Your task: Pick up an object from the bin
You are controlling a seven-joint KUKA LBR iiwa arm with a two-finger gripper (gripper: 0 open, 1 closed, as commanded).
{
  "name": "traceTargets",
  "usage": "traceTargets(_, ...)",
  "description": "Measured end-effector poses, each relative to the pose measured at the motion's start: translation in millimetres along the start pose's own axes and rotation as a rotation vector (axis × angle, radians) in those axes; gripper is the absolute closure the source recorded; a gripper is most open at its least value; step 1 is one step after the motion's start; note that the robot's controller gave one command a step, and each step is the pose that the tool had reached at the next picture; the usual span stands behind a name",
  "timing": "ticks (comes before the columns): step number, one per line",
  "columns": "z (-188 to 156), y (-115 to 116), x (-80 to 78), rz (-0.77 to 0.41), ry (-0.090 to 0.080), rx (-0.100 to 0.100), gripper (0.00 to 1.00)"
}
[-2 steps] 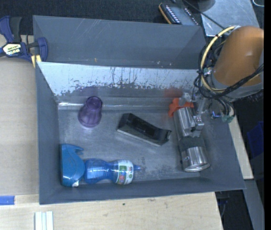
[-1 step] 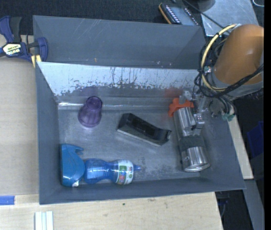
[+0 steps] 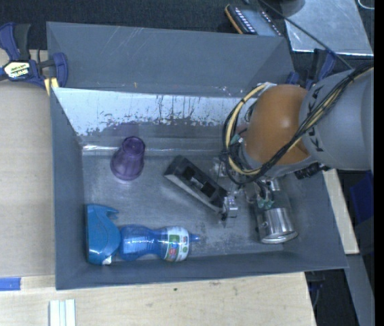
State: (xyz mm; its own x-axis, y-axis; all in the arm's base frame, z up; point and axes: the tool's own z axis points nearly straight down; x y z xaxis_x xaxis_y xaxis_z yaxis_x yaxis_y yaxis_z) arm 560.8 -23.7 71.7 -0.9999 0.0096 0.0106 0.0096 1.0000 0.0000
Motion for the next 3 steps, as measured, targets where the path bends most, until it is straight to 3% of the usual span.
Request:
traceTargets(1, -34, 53, -62.9, -0.126, -0.019, 0.002, 1.00)
traceTargets(2, -34, 53, -62.9, -0.126, -0.019, 0.003, 1.00)
traceTargets(3, -8, 55, -61.9, -0.168, -0.022, 0.003, 0.00)
